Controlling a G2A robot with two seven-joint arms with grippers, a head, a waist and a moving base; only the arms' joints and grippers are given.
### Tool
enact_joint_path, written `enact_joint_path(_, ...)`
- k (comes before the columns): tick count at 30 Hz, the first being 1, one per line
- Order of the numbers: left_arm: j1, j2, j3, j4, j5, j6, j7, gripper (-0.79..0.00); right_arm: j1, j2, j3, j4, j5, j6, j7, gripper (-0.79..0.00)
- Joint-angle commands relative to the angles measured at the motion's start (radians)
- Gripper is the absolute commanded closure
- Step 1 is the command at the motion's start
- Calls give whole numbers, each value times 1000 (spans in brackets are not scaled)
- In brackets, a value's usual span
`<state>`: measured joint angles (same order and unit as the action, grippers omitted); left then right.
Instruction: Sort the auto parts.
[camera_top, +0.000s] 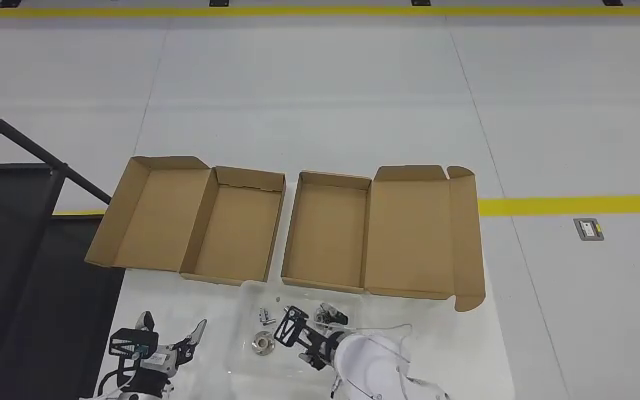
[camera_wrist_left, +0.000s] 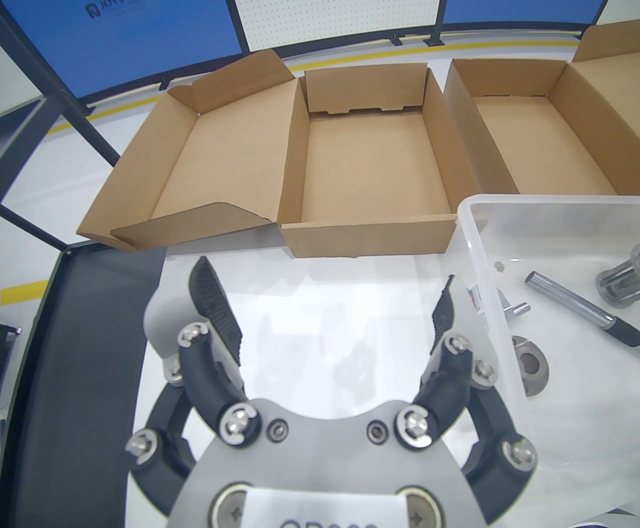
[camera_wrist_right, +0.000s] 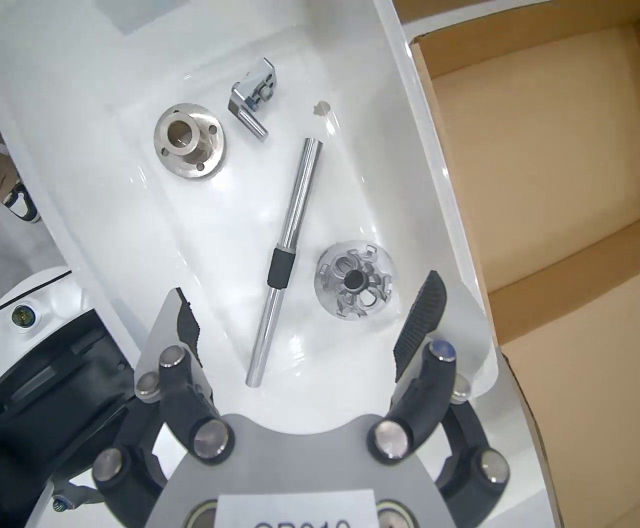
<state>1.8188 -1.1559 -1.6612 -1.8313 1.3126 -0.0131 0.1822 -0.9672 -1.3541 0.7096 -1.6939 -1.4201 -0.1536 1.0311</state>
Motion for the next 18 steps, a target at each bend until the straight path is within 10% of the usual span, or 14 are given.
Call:
enact_joint_path(1, 0, 0, 0, 0, 0, 0, 0, -785, 21, -9, 3, 41, 30, 20, 3, -785)
enact_joint_path(18, 0, 0, 0, 0, 0, 0, 0, -785, 70, -47, 14, 169, 50, 77, 22, -751)
